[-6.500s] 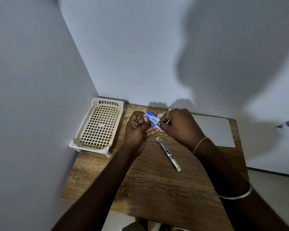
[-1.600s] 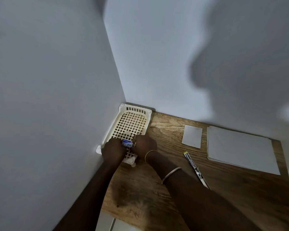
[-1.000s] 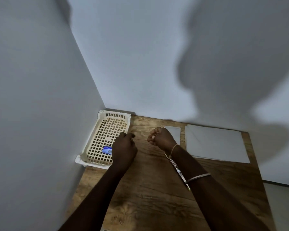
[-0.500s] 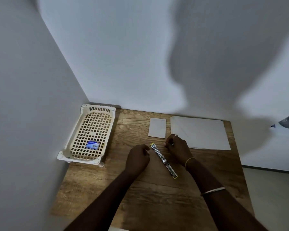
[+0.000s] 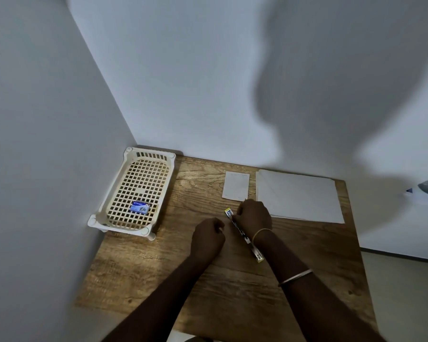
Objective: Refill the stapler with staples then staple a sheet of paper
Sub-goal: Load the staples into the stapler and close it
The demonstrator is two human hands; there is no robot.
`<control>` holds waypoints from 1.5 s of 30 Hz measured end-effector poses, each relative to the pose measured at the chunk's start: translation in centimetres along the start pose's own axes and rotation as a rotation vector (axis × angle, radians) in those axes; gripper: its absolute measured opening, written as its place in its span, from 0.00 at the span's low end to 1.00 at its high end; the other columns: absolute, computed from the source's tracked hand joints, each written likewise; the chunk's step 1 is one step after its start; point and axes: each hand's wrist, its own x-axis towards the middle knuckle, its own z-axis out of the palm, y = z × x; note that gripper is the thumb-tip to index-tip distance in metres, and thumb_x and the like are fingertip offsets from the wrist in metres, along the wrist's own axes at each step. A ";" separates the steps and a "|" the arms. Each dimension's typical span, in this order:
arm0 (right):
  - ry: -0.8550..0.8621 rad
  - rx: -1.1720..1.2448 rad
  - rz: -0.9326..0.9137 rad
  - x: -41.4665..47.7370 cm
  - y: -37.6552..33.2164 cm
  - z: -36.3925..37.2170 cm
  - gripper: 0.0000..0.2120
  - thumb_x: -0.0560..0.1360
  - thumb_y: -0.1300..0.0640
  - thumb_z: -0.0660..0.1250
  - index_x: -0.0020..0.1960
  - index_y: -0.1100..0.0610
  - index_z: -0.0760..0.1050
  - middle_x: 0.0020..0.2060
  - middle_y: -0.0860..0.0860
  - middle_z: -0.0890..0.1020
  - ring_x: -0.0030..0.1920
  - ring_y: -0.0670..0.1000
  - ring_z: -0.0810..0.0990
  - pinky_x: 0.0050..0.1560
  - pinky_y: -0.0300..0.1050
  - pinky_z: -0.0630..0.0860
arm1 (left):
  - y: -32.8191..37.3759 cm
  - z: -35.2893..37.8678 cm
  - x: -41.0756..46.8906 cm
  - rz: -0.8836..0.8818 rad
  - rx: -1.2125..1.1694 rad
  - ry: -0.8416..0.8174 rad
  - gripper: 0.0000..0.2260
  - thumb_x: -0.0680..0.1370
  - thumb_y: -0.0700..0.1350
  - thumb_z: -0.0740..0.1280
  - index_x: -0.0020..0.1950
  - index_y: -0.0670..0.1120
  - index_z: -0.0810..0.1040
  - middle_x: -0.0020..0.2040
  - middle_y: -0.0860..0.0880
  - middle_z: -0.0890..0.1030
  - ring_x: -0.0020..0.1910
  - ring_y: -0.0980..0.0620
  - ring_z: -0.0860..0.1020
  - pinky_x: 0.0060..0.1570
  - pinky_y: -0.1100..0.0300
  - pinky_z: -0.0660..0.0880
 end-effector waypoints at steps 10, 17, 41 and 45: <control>-0.007 -0.133 0.061 -0.2 -0.9 1.1 0.13 0.72 0.48 0.74 0.52 0.54 0.83 0.46 0.54 0.86 0.47 0.55 0.85 0.40 0.43 0.75 | -0.1 -0.1 0.2 -0.030 -0.023 -0.035 0.14 0.75 0.37 0.66 0.57 0.46 0.86 0.55 0.48 0.86 0.55 0.51 0.82 0.51 0.65 0.70; 0.017 -0.134 0.052 -0.5 -0.8 1.5 0.13 0.73 0.48 0.74 0.52 0.56 0.82 0.47 0.54 0.86 0.47 0.56 0.85 0.44 0.47 0.80 | 0.1 -0.2 0.6 -0.041 -0.043 -0.037 0.13 0.75 0.37 0.66 0.56 0.46 0.86 0.55 0.47 0.87 0.55 0.49 0.83 0.53 0.64 0.71; 0.094 -0.125 0.024 -2.1 -0.5 2.7 0.11 0.74 0.47 0.73 0.49 0.55 0.83 0.44 0.53 0.86 0.45 0.55 0.85 0.45 0.49 0.82 | 0.1 -0.7 0.9 -0.045 -0.086 -0.010 0.13 0.76 0.37 0.66 0.57 0.45 0.86 0.56 0.48 0.87 0.55 0.51 0.83 0.58 0.61 0.75; 0.094 -0.137 0.007 -2.5 -0.2 3.0 0.11 0.76 0.48 0.70 0.49 0.55 0.83 0.44 0.53 0.85 0.45 0.56 0.85 0.43 0.47 0.79 | -0.1 -0.7 1.0 -0.043 -0.088 0.005 0.12 0.77 0.38 0.66 0.56 0.45 0.86 0.55 0.48 0.87 0.54 0.51 0.83 0.58 0.61 0.76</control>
